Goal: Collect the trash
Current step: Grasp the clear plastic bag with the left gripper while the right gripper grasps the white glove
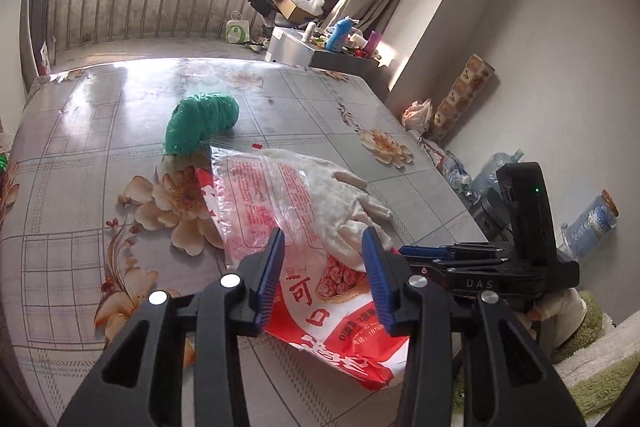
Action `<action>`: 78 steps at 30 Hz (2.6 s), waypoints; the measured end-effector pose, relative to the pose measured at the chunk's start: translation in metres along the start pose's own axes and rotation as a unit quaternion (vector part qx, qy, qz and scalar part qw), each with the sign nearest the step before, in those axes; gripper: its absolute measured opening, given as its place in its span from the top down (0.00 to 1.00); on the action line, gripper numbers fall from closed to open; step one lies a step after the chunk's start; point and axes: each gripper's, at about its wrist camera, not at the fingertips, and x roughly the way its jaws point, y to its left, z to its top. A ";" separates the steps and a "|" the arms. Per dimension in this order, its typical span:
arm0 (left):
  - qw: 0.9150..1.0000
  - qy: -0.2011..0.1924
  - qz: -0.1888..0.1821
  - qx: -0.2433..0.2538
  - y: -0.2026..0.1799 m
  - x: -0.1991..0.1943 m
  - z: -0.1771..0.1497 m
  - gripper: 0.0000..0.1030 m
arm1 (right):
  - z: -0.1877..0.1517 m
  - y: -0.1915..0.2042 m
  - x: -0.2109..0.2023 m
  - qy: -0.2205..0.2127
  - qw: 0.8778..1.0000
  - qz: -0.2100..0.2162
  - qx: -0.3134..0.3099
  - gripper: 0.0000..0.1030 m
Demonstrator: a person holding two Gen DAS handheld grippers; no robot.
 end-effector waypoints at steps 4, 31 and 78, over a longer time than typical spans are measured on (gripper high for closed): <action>0.999 0.007 0.043 -0.020 0.014 0.016 0.008 0.47 | -0.001 -0.001 0.000 -0.003 1.000 0.000 -0.003 0.74; 0.978 0.117 0.131 0.113 -0.019 0.096 -0.012 0.32 | -0.001 -0.008 -0.002 -0.007 1.000 0.006 -0.001 0.74; 0.998 0.018 0.056 -0.027 0.022 0.035 0.010 0.68 | 0.047 0.027 0.036 0.018 0.991 -0.020 -0.132 0.76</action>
